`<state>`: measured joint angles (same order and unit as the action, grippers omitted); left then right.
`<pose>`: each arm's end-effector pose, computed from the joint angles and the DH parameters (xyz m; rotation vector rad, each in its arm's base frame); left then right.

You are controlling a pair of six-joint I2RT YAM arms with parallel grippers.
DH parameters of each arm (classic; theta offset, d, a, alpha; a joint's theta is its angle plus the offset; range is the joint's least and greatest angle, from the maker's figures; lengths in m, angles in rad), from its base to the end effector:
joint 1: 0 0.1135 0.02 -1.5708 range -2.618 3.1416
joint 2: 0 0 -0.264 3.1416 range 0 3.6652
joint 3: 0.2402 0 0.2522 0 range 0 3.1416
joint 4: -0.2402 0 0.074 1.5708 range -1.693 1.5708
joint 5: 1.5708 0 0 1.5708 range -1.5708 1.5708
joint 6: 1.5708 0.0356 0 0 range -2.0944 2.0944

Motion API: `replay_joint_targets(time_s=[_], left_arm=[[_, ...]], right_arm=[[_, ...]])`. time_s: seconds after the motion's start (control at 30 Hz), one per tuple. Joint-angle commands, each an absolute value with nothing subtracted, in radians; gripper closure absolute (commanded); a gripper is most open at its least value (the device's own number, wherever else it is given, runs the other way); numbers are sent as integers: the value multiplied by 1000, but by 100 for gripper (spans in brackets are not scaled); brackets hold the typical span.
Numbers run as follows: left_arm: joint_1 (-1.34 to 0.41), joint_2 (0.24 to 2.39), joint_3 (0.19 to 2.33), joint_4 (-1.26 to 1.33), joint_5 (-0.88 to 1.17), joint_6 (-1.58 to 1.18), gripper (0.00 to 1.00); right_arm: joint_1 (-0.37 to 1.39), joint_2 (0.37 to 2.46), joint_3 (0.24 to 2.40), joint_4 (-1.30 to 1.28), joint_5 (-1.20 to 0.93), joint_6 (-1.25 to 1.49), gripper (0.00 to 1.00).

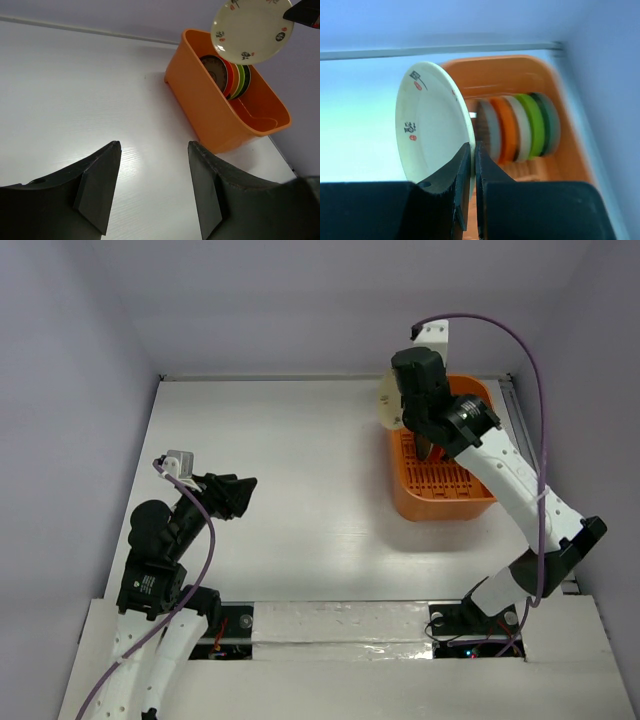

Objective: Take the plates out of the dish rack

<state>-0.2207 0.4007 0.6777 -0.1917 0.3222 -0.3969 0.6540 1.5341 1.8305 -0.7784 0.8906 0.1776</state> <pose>0.0985 -0.0337 0.3504 0.1334 1.5284 -0.7340 0.2648 0.1681 0.4616 0.0810 1.8794 -0.3471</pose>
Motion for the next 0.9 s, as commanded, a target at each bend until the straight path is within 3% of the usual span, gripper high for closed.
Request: replay_joint_targets(time_s=[0.0,0.23,0.53,0.87], left_arm=[[-215,388,673,-152,324,-384,47],[-215,339,683,-173,255,-394,48],[-215,339,683,-173,245,-397,48],[-215,342,676,-167,259,-397,48]], right_arm=[[739,1564,1778,-571,702,287,100],[862,1836,1876,-373,402,462,100],[894,2270,2158,-324,322,679,100],[894,2332,2045,-244,253,773,100]])
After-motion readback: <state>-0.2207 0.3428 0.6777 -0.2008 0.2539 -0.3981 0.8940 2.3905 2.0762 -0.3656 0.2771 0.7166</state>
